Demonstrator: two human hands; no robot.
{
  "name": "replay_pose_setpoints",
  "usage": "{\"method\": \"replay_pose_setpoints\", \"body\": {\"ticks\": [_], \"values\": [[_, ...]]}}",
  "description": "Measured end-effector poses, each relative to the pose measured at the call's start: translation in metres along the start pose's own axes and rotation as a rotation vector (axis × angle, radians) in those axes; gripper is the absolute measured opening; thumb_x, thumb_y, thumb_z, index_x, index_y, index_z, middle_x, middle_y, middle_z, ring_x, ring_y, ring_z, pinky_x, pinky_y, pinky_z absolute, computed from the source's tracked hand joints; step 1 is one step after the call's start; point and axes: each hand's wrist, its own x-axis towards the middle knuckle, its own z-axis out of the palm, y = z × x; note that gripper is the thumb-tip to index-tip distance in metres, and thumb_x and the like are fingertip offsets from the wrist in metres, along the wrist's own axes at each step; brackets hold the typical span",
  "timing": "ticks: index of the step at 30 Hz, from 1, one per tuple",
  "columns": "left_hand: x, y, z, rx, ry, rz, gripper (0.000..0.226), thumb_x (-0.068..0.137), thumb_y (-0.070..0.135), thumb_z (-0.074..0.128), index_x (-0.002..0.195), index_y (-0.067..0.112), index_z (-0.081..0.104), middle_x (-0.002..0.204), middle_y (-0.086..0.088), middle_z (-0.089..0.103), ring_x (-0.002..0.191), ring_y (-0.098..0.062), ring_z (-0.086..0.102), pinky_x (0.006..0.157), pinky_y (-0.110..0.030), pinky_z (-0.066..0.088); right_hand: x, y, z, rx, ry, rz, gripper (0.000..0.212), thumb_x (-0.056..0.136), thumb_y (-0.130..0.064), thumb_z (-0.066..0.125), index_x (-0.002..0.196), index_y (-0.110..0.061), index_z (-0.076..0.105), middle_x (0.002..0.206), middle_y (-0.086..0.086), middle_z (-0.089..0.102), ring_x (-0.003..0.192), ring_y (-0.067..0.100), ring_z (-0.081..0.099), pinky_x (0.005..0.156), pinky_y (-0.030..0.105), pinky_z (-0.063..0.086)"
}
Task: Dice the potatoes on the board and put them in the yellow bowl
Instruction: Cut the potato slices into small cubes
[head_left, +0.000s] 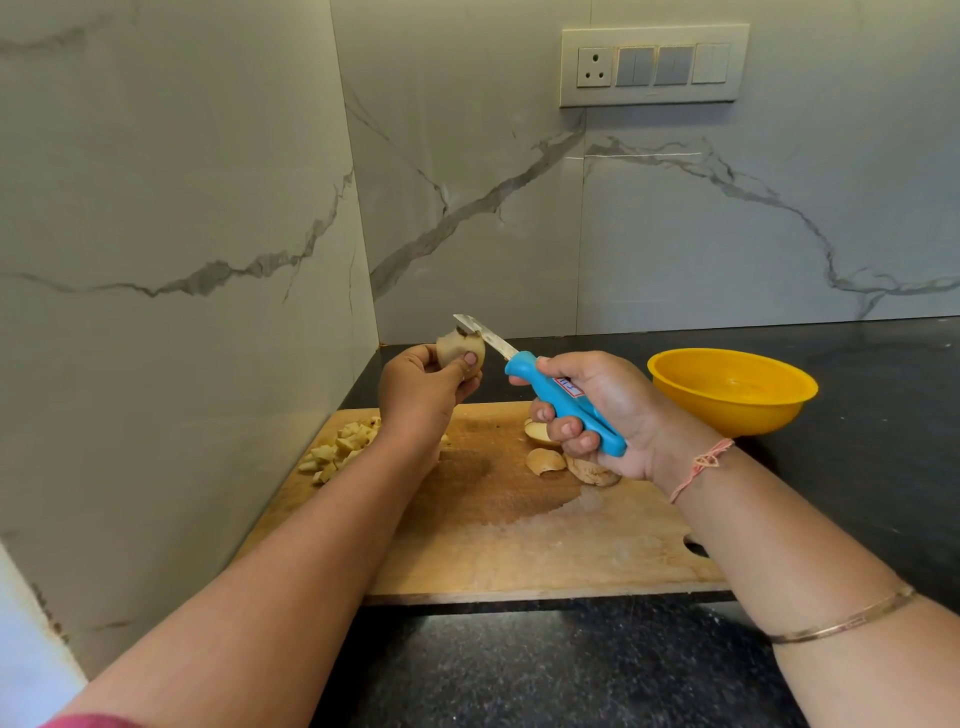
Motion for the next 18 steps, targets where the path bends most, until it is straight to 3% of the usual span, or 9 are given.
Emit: {"method": "replay_pose_setpoints", "body": {"ticks": [4,8,12,18], "values": [[-0.0002,-0.0005,-0.0012,0.066,0.012,0.034,0.027,0.087,0.012,0.066,0.113,0.008,0.063,0.102,0.0,0.063,0.098,-0.018,0.066,0.085,-0.03,0.056,0.0005,0.0007,0.0003,-0.033,0.014,0.005,0.033,0.098,-0.029,0.042,0.12,-0.009,0.054,0.067,0.005,0.047,0.035,0.006,0.041,0.031,0.013,0.033],[-0.0047,-0.0008,0.0015,0.127,-0.046,0.078,0.026,0.085,0.013,0.068,0.111,0.009,0.064,0.096,0.002,0.065,0.093,-0.016,0.067,0.078,-0.022,0.056,0.0013,0.0017,0.0003,-0.024,0.042,0.006,0.031,0.098,-0.028,0.041,0.12,-0.009,0.053,0.067,0.005,0.047,0.035,0.006,0.041,0.031,0.012,0.033],[-0.0066,-0.0008,0.0044,0.152,-0.088,0.075,0.026,0.085,0.012,0.068,0.11,0.009,0.064,0.098,0.0,0.065,0.092,-0.015,0.067,0.08,-0.024,0.056,0.002,0.0016,-0.0008,0.026,0.034,0.025,0.032,0.098,-0.028,0.041,0.118,-0.008,0.054,0.066,0.005,0.047,0.035,0.006,0.041,0.031,0.012,0.033],[-0.0004,-0.0033,0.0004,0.122,0.019,0.038,0.023,0.086,0.017,0.069,0.107,0.01,0.066,0.092,0.002,0.067,0.09,-0.016,0.068,0.086,-0.032,0.056,0.0005,-0.0012,-0.0014,0.062,-0.024,0.064,0.034,0.097,-0.028,0.042,0.119,-0.005,0.055,0.063,0.005,0.046,0.033,0.005,0.039,0.029,0.013,0.032]]}}
